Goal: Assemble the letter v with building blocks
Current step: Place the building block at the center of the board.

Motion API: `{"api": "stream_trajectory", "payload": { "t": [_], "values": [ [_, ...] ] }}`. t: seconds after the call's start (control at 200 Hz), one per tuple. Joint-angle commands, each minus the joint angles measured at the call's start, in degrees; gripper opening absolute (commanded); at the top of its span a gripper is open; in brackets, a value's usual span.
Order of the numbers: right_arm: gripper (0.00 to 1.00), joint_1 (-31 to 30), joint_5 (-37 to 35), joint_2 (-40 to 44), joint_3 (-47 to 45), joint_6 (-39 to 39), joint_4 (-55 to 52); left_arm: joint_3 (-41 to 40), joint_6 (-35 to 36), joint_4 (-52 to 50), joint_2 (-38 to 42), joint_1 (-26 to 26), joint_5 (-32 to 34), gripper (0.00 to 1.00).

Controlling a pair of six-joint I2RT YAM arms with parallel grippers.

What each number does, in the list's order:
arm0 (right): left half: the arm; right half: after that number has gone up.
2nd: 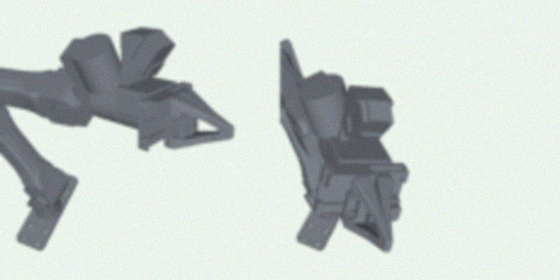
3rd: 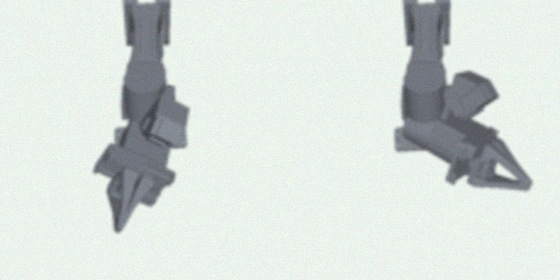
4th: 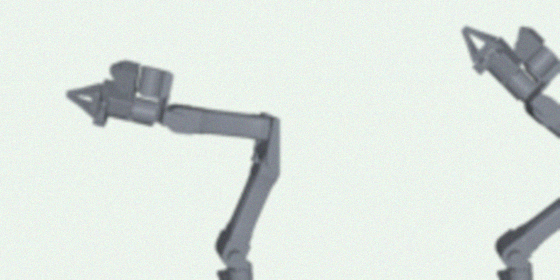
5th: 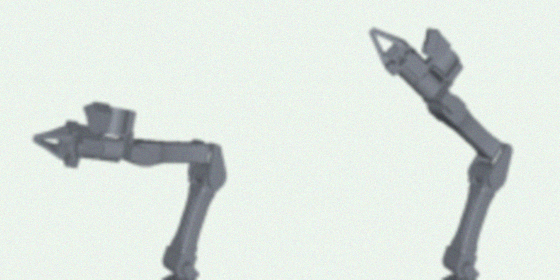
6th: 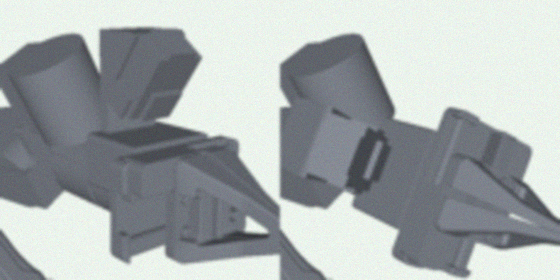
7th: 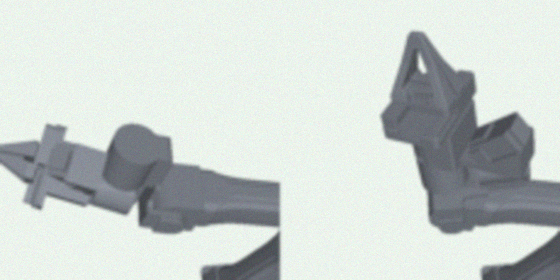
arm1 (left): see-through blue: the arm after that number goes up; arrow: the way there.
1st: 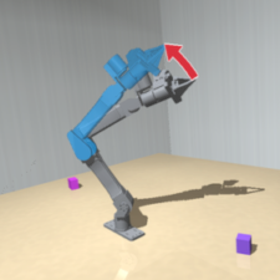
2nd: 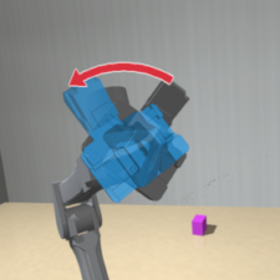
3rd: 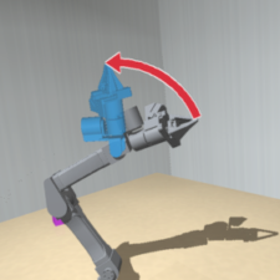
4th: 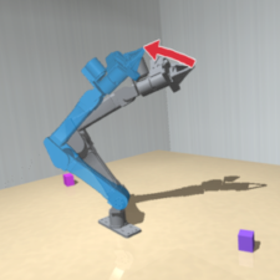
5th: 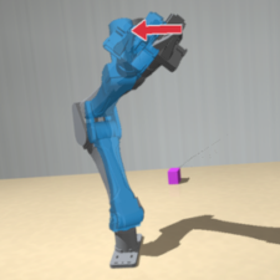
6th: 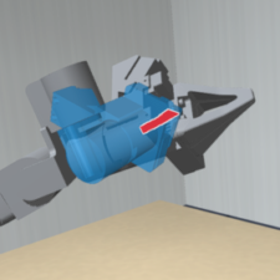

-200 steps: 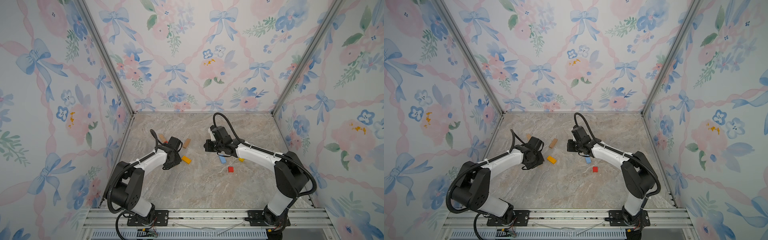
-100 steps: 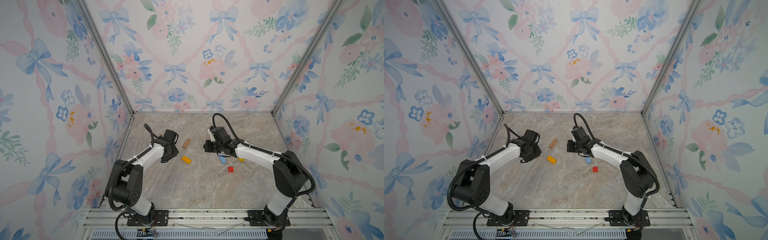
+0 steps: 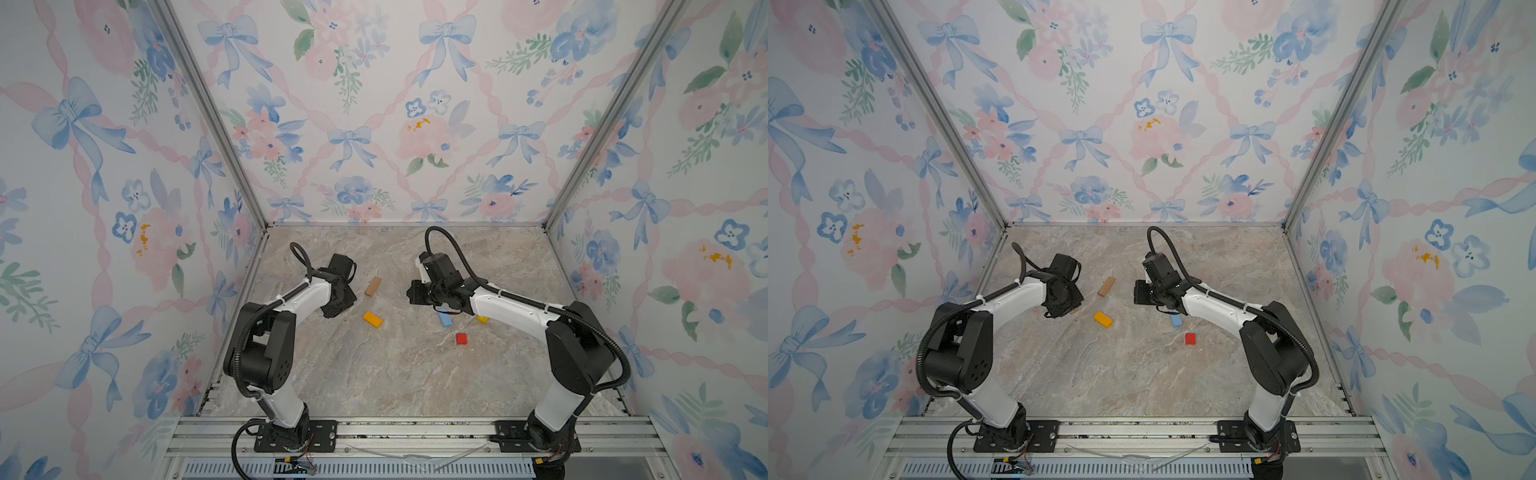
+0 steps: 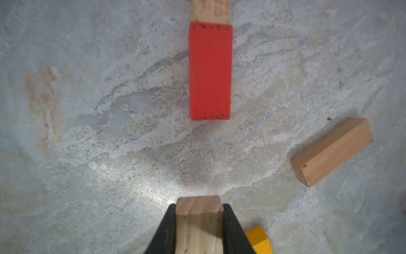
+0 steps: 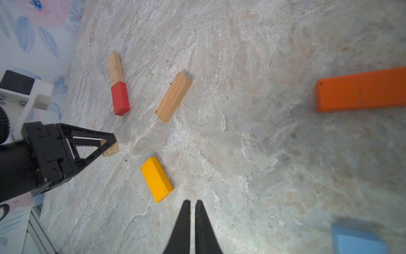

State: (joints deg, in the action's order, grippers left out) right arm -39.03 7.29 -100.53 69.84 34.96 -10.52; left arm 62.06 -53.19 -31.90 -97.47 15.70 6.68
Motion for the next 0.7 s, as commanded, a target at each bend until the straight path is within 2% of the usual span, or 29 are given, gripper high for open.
{"api": "stream_trajectory", "payload": {
  "t": [0.0, 0.695],
  "values": [
    [0.1, 0.7, 0.2, -0.8, 1.5, 0.2, -1.7, 1.6, -0.4, -1.1, -1.7, -0.5, 1.4, 0.18],
    [0.1, 1.7, 0.5, -1.0, 0.7, 0.5, -1.2, 5.9, -1.3, -1.1, -8.5, -1.2, 3.4, 0.24]
  ]
}}
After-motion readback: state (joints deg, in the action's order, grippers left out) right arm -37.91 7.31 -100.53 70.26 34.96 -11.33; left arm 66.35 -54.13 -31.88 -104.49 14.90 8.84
